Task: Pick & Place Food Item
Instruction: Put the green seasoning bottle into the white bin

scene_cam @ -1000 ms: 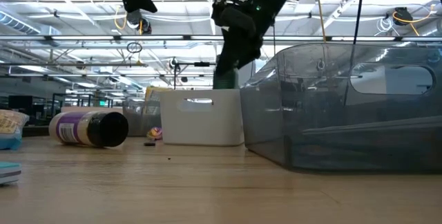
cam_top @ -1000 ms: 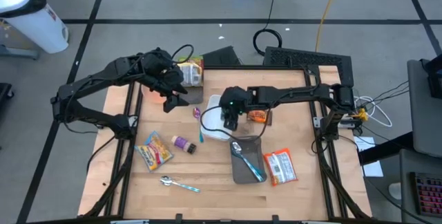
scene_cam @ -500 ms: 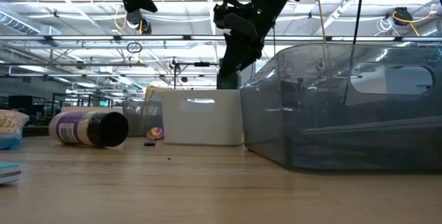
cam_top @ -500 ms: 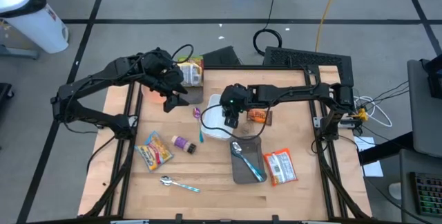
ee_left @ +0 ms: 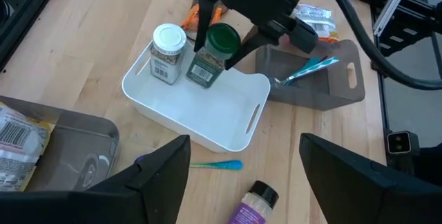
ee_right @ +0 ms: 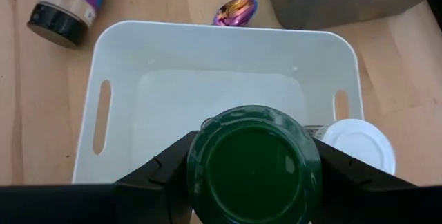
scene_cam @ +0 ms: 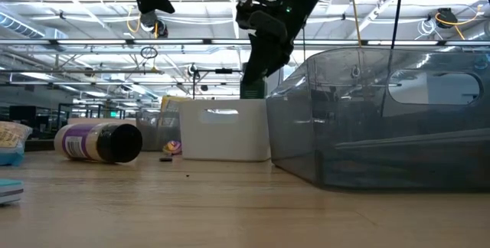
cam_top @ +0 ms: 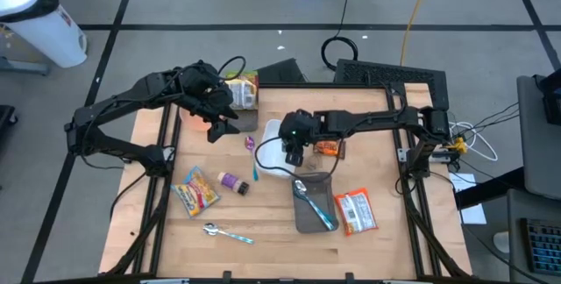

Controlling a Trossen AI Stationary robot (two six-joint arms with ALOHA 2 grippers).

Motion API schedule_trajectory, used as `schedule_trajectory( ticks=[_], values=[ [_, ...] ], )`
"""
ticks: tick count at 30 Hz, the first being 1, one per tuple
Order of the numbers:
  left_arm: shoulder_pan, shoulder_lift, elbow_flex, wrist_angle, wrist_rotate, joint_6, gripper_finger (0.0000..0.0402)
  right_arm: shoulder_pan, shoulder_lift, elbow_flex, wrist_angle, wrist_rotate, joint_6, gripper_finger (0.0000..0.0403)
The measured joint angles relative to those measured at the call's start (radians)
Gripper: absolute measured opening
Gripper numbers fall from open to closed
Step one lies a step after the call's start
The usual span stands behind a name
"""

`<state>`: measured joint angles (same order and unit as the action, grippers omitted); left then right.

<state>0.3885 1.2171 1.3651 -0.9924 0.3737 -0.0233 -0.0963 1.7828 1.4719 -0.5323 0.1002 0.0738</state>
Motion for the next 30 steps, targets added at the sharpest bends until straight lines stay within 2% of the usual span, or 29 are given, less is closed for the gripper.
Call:
schedule_trajectory(
  ticks=[13, 30],
  values=[
    [0.0, 0.0, 0.0, 0.001, 0.001, -0.005, 0.0273, 0.0, 0.051, -0.001, 0.018, 0.001, 0.05, 0.0191],
    [-0.031, 0.0, 0.0, 0.001, 0.002, -0.007, 0.0274, -0.001, 0.053, -0.015, 0.012, 0.001, 0.046, 0.0191]
  ],
)
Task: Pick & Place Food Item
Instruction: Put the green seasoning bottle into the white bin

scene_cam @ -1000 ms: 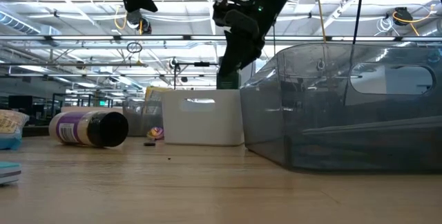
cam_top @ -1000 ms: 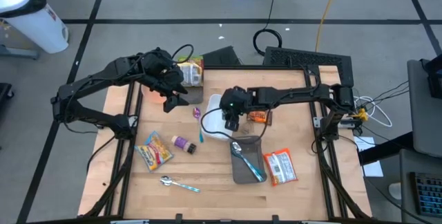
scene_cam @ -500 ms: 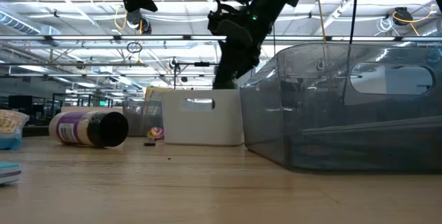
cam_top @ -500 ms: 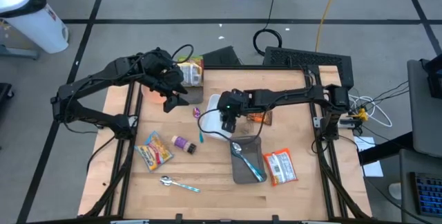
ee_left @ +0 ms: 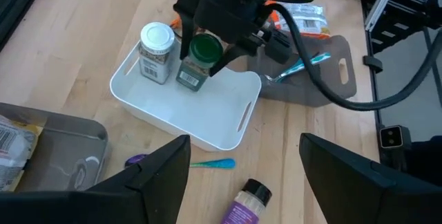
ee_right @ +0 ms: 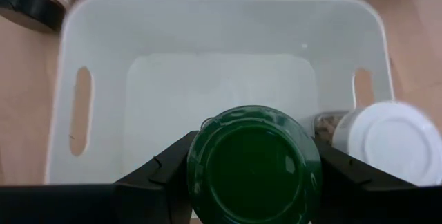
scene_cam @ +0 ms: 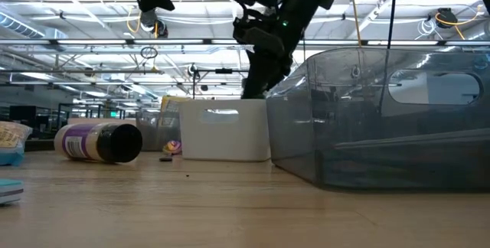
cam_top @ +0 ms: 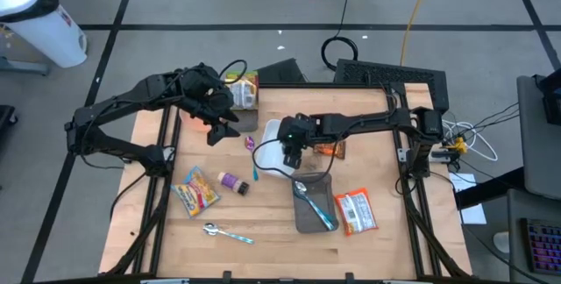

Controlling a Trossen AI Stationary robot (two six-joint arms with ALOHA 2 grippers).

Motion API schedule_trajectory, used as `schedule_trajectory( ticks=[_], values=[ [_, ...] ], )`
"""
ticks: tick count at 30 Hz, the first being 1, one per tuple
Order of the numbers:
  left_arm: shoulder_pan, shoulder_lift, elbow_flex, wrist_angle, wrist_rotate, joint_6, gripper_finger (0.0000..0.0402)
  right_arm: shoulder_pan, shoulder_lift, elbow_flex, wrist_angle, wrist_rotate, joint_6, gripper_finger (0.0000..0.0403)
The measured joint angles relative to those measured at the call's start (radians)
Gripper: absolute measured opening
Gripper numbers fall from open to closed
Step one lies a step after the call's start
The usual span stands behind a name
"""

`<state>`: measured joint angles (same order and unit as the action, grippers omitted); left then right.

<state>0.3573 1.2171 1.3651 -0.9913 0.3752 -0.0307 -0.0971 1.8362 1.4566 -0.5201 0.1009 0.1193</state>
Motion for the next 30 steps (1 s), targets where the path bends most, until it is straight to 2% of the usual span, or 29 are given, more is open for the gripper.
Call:
schedule_trajectory(
  ticks=[9, 30],
  values=[
    [0.0, 0.0, 0.0, 0.0, 0.0, 0.0, 0.0274, 0.0, 0.0, -0.064, 0.036, -0.001, 0.052, 0.0191],
    [0.0, 0.0, 0.0, 0.0, 0.0, -0.004, 0.0274, -0.009, 0.0, -0.065, 0.038, 0.002, 0.041, 0.0191]
  ],
)
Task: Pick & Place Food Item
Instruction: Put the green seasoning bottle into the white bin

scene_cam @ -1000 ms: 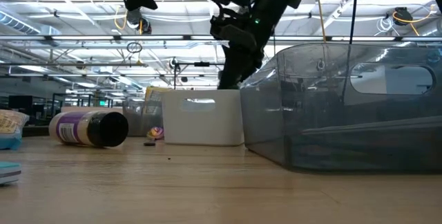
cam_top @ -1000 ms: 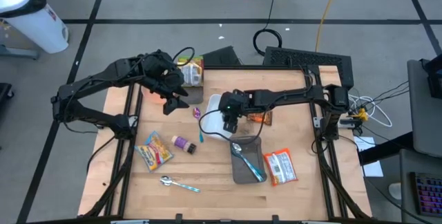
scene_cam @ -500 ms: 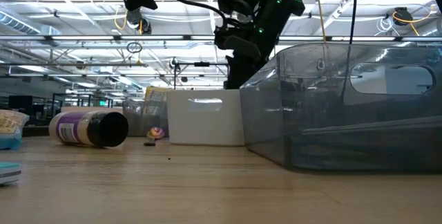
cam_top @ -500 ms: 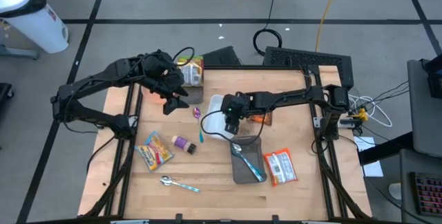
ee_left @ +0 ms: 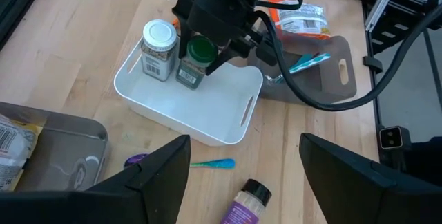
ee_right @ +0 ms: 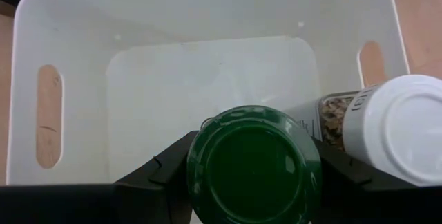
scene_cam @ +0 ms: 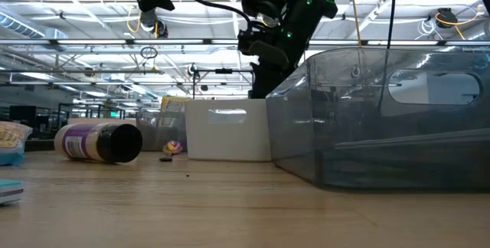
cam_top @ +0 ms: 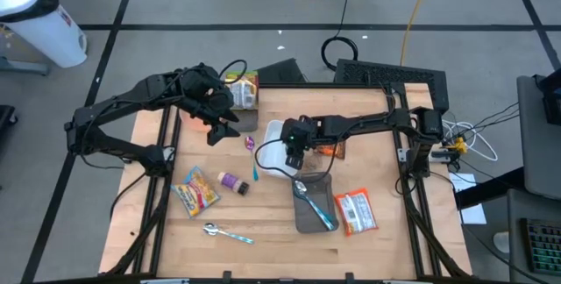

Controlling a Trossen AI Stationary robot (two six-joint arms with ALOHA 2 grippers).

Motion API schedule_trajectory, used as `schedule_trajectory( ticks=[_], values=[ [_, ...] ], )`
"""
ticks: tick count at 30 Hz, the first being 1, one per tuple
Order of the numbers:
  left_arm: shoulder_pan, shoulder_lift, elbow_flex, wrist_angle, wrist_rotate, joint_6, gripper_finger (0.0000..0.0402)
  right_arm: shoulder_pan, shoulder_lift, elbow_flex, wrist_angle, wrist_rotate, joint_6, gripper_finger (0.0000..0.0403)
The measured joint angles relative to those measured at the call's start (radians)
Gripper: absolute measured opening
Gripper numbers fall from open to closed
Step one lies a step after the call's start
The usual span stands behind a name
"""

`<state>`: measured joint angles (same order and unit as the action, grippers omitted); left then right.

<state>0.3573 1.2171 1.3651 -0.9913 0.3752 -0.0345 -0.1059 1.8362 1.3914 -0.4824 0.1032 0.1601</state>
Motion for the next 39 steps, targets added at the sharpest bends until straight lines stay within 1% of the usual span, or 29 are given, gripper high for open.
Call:
schedule_trajectory(
  ticks=[3, 10, 18, 29, 39],
  values=[
    [0.0, 0.0, 0.0, 0.0, 0.0, 0.0, 0.0273, 0.0, 0.0, 0.0, 0.0, 0.0, 0.001, 0.0193],
    [0.0, 0.0, 0.0, 0.0, 0.0, 0.0, 0.0273, -0.006, 0.0, 0.0, 0.0, 0.001, 0.003, 0.0214],
    [0.0, 0.0, 0.0, 0.0, 0.0, -0.005, 0.0273, -0.007, -0.001, 0.0, 0.018, 0.001, 0.0, 0.0215],
    [-0.025, 0.0, 0.0, 0.0, 0.0, -0.009, 0.0273, -0.006, -0.001, 0.0, 0.023, 0.001, -0.008, 0.0232],
    [-0.027, 0.0, 0.0, 0.0, 0.0, -0.022, 0.0274, -0.006, -0.008, 0.0, 0.019, 0.001, -0.008, 0.0233]
  ],
)
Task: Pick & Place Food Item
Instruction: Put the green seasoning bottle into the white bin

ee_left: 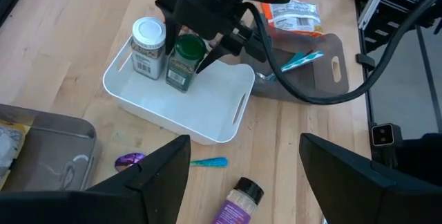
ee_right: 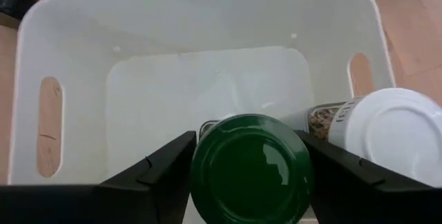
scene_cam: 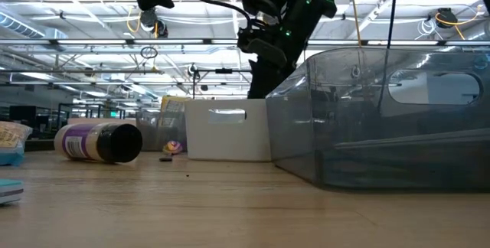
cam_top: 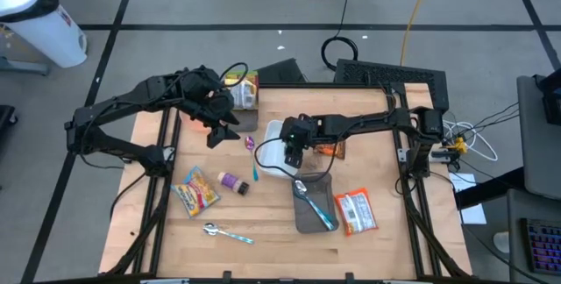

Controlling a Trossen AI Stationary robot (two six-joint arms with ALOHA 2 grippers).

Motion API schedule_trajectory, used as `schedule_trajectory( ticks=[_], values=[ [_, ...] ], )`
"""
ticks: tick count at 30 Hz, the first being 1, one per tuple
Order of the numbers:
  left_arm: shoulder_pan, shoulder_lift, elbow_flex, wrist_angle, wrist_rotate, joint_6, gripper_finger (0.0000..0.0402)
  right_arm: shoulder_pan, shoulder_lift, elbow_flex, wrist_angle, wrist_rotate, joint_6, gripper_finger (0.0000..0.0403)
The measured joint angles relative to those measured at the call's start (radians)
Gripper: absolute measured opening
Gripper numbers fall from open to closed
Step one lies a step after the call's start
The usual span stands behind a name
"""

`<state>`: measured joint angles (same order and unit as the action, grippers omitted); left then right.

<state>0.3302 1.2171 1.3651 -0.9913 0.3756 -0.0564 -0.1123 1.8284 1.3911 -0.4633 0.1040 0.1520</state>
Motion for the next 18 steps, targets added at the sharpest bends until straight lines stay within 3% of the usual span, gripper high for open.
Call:
schedule_trajectory(
  ticks=[18],
  values=[
    [0.0, 0.0, 0.0, 0.0, 0.0, 0.0, 0.0274, 0.0, -0.05, -0.001, -0.007, -0.001, -0.015, 0.0233]
  ],
)
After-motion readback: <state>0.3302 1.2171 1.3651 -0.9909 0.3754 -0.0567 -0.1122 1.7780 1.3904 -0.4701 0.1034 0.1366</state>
